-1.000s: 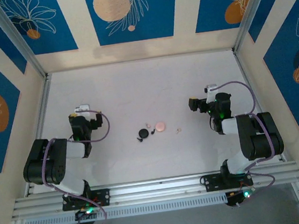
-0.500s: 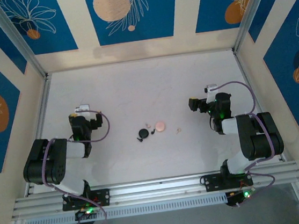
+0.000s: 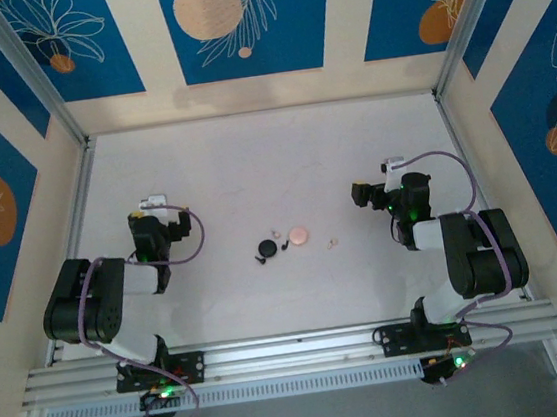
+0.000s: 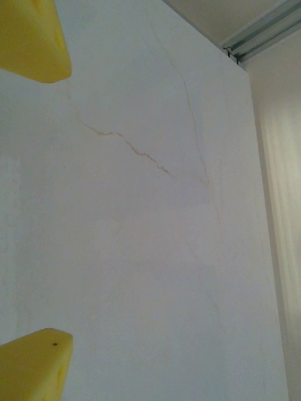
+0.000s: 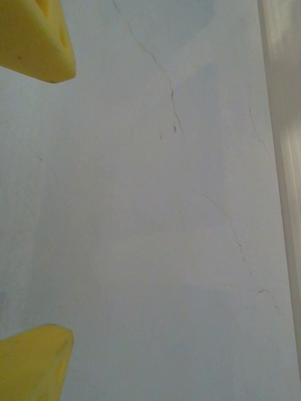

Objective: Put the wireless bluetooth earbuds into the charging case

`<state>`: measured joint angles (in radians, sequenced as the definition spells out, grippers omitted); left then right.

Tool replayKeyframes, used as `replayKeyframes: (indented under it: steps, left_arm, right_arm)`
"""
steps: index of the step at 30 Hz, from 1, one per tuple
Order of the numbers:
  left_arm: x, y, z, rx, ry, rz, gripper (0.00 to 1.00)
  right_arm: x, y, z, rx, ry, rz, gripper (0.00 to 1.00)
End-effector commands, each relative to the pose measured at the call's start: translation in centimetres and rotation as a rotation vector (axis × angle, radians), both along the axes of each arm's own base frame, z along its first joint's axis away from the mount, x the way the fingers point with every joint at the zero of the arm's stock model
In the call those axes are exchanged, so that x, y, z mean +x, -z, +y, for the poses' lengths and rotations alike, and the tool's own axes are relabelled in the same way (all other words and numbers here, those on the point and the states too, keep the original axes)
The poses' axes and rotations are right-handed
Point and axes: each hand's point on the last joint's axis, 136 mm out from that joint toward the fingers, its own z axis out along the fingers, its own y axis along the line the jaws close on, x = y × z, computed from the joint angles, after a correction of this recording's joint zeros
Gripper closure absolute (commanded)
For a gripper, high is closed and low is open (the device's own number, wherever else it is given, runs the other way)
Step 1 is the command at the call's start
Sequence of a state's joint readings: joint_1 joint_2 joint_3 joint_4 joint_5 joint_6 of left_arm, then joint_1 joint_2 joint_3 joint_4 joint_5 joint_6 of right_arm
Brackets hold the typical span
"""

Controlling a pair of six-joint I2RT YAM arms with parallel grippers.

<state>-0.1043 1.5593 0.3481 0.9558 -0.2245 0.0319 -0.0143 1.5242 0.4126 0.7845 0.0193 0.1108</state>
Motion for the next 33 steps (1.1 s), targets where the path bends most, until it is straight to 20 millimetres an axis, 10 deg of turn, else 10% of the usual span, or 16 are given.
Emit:
replayKeyframes:
  steps: [1,10,21,33]
  left_arm:
    - [0.5,-0.5,0.1,-0.021,0.006,-0.014,0.00]
    - [0.2,-2.0,-1.4,0.000,0.088,-0.020,0.15]
    - [-0.5,-7.8,-6.1,-0.166,0.162,0.182,0.27]
    - [-4.2,-7.5,-12.1,-0.212,0.227,0.506,0.31]
  right_arm:
    - [0.4,-0.7,-0.1,-0.009,-0.006,-0.024,0.01]
    - [0.8,-2.4,0.1,-0.001,-0.018,0.050,0.01]
    - [-1.7,-9.9,1.7,0.062,0.019,0.289,0.01]
    - [-5.6,-10.3,7.5,0.102,-0.089,0.617,0.05]
